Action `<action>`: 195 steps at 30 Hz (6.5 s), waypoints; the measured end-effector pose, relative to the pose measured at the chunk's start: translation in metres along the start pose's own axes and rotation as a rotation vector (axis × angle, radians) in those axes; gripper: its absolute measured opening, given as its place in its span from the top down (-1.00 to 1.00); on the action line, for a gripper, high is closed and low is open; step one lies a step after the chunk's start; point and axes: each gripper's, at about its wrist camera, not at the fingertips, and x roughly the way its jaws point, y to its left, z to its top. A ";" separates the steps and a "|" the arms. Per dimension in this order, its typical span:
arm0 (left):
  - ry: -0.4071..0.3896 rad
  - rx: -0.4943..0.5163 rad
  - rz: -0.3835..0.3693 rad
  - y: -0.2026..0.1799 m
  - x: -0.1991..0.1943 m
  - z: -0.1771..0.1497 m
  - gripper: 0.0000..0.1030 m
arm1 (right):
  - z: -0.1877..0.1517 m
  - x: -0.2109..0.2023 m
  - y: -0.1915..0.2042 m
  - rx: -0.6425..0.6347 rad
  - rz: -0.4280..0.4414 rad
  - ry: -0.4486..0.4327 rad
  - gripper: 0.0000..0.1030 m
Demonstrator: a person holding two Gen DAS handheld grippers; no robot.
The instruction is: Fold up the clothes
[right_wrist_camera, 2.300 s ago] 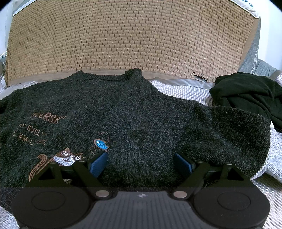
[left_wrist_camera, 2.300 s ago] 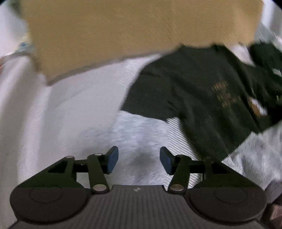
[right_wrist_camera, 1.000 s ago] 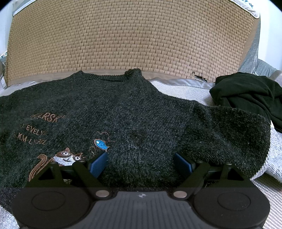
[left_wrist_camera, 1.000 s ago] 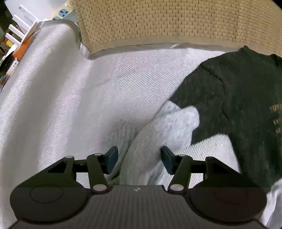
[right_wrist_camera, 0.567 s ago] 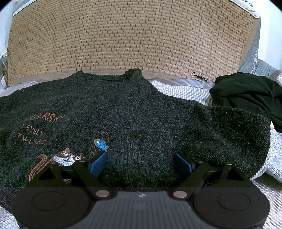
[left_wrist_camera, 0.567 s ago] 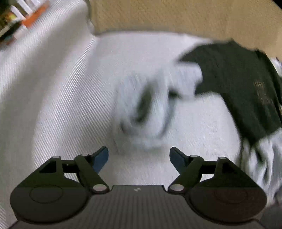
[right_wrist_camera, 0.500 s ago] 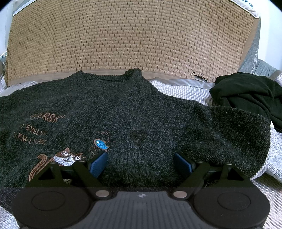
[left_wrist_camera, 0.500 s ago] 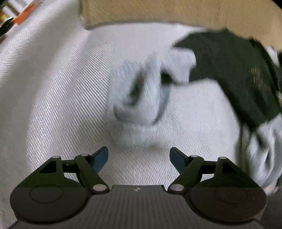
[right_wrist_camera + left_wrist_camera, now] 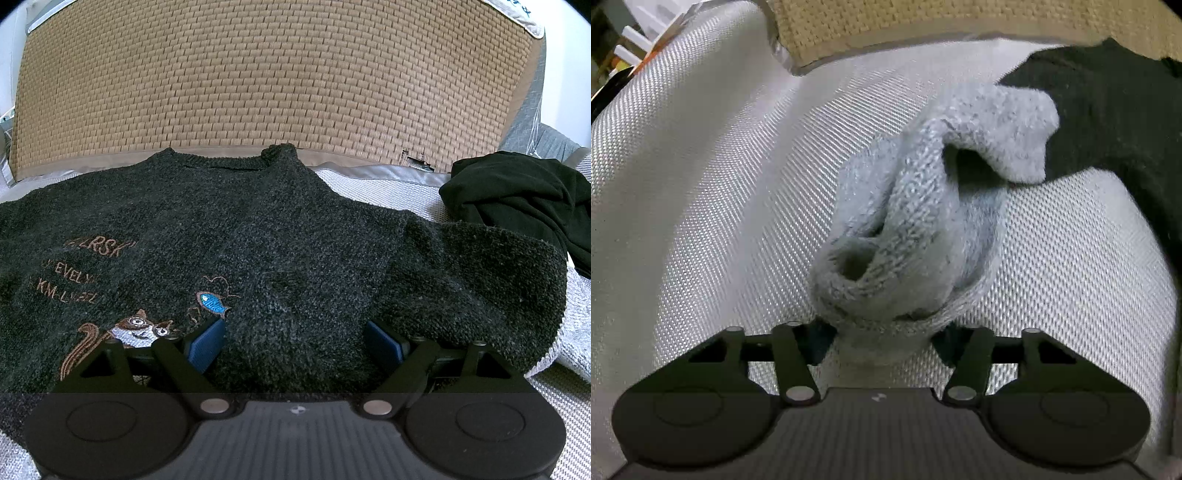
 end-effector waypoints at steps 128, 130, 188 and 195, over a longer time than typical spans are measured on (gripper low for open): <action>0.048 0.031 -0.005 0.067 -0.004 0.007 0.48 | 0.012 -0.023 -0.024 -0.075 0.123 -0.019 0.67; 0.023 0.023 0.015 0.069 -0.006 0.007 0.49 | 0.018 -0.026 -0.033 -0.047 0.125 -0.033 0.78; -0.269 -0.410 -0.377 0.191 -0.032 -0.015 0.87 | 0.137 0.008 0.375 -0.652 0.952 0.006 0.84; -0.413 -0.361 -0.550 0.185 -0.126 -0.040 0.86 | 0.210 0.002 0.362 -0.522 1.003 -0.017 0.84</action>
